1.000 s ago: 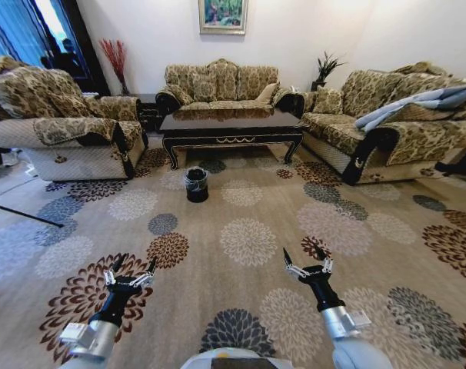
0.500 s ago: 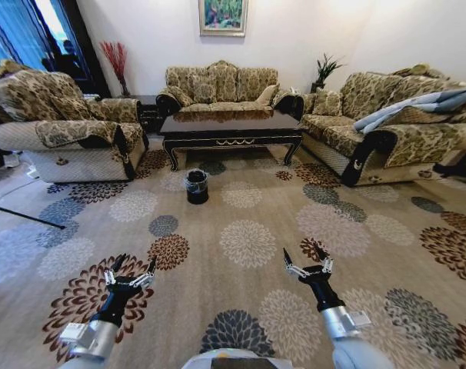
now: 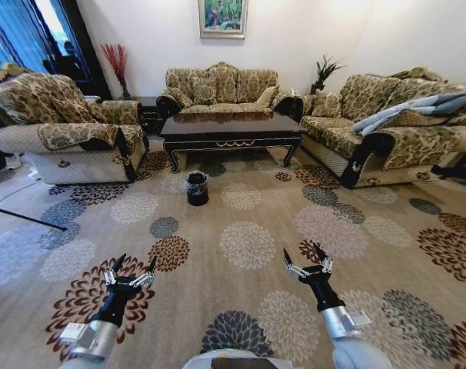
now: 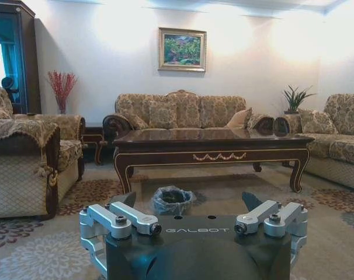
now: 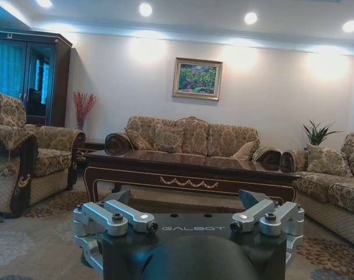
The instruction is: Move to the front of the table and pick up the trash from the floor, then place it into the trash bin.
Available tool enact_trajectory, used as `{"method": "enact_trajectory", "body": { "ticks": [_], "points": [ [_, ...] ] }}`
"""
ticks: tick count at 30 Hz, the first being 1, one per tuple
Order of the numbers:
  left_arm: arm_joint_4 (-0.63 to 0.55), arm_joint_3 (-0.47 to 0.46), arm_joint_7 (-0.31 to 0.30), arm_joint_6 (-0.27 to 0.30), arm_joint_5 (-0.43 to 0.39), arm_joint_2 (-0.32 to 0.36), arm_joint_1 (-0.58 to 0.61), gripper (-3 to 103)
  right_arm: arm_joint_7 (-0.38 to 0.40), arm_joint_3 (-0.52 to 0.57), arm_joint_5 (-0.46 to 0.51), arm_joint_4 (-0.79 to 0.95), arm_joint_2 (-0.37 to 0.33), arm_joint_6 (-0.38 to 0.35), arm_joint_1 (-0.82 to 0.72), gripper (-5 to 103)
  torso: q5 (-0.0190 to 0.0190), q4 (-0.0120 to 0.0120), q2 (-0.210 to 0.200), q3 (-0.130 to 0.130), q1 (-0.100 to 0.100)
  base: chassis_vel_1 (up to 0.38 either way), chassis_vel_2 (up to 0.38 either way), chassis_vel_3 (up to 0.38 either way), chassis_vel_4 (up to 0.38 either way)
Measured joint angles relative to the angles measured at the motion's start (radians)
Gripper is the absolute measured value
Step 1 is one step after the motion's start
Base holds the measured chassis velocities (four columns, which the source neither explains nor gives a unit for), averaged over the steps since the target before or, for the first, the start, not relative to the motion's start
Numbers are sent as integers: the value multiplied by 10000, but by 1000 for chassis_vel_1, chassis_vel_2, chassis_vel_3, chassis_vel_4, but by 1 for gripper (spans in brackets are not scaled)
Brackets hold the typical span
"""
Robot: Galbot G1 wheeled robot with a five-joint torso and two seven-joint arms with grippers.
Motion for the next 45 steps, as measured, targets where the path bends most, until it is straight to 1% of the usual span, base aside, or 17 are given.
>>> {"method": "enact_trajectory", "body": {
  "ticks": [7,14,20,22,24,28,34,39,44,45],
  "points": [
    [0,0,0,0,0,0,0,100,0,0,0,0,0,0,-1,100,0,0,229,139,91,0,0,0,0],
    [0,0,0,0,-1,0,0,100,0,0,0,0,0,1,0,100,0,0,573,335,238,0,0,0,0],
    [0,0,0,0,0,0,0,100,0,0,0,0,0,0,0,100,0,0,773,445,327,0,0,0,0],
    [0,0,0,0,0,0,0,100,0,0,0,0,0,0,0,100,0,0,908,530,378,0,0,0,0],
    [0,0,0,0,0,0,0,100,0,0,0,0,0,0,0,100,0,0,941,549,389,0,0,0,0],
    [0,0,0,0,0,0,0,100,0,0,0,0,0,0,0,100,0,0,1191,699,492,0,0,0,0],
    [0,0,0,0,0,0,0,100,0,0,0,0,0,0,0,100,0,0,1405,823,582,0,0,0,0],
    [0,0,0,0,0,0,0,100,0,0,0,0,0,0,0,100,0,0,1679,978,701,0,0,0,0],
    [0,0,0,0,0,0,0,100,0,0,0,0,0,0,0,100,0,0,1811,1054,754,0,0,0,0],
    [0,0,0,0,0,0,0,100,0,0,0,0,0,1,0,100,0,0,1901,1109,793,0,0,0,0]
  ]
}}
